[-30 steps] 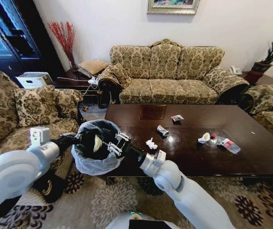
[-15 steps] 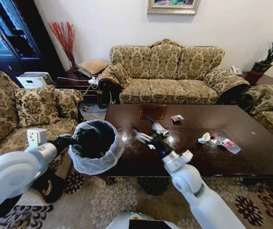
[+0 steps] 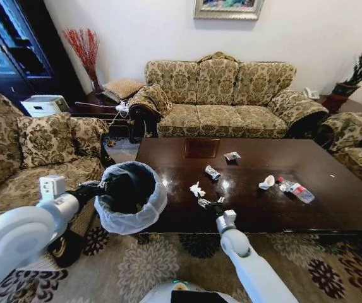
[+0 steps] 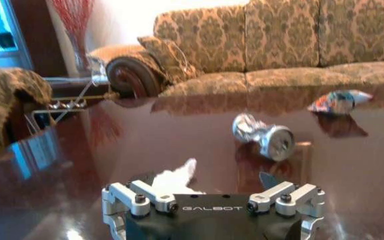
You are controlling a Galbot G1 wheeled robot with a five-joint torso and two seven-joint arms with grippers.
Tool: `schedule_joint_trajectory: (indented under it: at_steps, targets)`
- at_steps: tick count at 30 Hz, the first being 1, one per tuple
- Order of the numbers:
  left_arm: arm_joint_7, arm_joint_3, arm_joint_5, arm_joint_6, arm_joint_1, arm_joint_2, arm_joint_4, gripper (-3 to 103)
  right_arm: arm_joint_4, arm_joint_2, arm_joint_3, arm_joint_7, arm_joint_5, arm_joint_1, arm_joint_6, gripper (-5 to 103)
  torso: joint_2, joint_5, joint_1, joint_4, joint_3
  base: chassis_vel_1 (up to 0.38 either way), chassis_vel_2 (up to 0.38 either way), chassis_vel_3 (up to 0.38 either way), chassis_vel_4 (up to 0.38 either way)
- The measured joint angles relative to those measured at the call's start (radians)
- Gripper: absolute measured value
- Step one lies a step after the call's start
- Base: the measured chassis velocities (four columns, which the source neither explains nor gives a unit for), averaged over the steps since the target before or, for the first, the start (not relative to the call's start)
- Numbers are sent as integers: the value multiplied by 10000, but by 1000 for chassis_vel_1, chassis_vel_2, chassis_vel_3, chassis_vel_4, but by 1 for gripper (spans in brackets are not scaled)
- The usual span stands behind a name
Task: Move to the front of the table and place the trash on the table into the trash bin.
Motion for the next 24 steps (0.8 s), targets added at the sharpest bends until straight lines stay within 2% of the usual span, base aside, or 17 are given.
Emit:
schedule_joint_trajectory:
  at_steps: [7,10,13,15,16,20,23,24]
  targets:
    - [37,148,44,-29,-54,32,61,3,-954,394,-209,-318,-34,609,-116,101,0,-5,0,5,0,0,0,0,0]
    - [55,229,71,-50,-71,26,75,3,-1239,473,-287,-480,-48,779,-187,87,0,-4,0,4,-1,0,0,0,0]
    - [84,273,85,-63,-84,23,92,3,-1422,523,-328,-498,-18,877,-238,82,0,1,0,3,0,0,0,0,0]
    - [98,298,108,-74,-87,22,107,3,-1589,601,-334,-501,13,958,-241,71,0,1,0,2,0,0,0,0,0]
    - [98,298,108,-74,-87,22,107,3,-1589,601,-334,-501,13,958,-241,71,0,1,0,2,0,0,0,0,0]
    - [109,301,121,-85,-72,81,114,3,-1632,649,-324,-530,34,994,-231,48,0,-1,0,3,0,0,0,0,0]
    - [112,300,121,-86,-66,111,113,3,-1637,622,-320,-558,26,997,-224,44,0,-1,-1,3,-1,0,0,0,0]
    - [115,300,122,-88,-62,127,111,3,-1647,610,-314,-580,16,1000,-220,38,0,0,-2,3,-1,0,0,0,0]
